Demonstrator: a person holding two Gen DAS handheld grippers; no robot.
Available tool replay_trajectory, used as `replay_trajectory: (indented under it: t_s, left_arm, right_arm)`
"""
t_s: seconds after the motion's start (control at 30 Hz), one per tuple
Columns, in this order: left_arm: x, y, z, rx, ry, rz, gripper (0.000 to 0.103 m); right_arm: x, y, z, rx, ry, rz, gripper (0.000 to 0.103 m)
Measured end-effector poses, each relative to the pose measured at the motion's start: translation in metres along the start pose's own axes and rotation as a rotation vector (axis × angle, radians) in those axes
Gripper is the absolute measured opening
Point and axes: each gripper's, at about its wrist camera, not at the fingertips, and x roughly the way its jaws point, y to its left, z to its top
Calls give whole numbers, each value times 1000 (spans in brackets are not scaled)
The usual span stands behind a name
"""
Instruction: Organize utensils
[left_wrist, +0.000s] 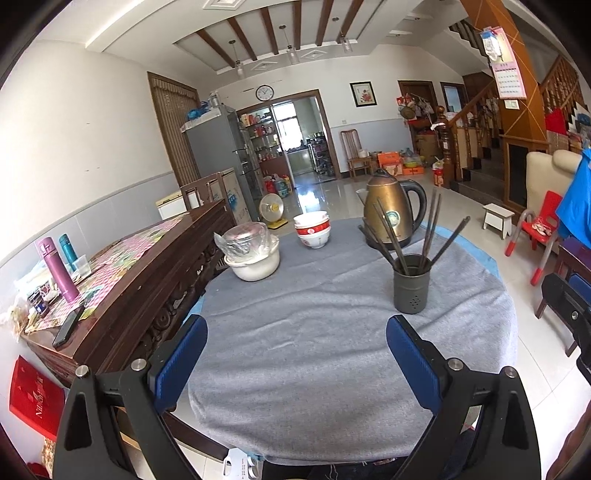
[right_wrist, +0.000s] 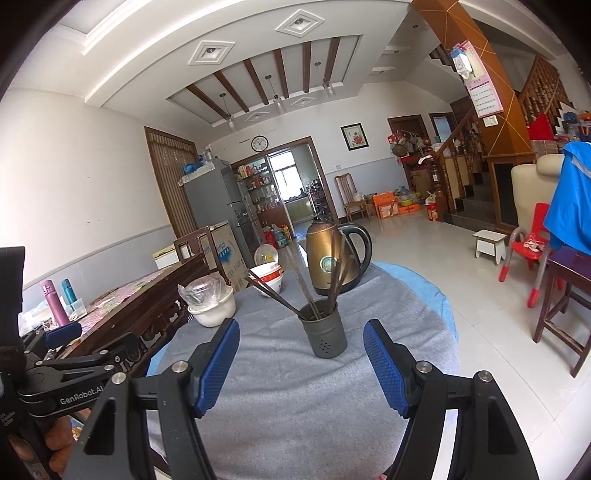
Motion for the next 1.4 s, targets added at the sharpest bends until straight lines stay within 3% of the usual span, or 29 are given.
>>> replay_trajectory:
  t_s: [0.47,1.4]
  left_arm:
    - [-7,31,-3,-62,-29,36,98]
    - [-15,30,-4,-46,-47,44,98]
  right_arm:
    - [-2,21,-1,-21,20,4,73]
    - [-7,22,-3,-1,18,-13,73]
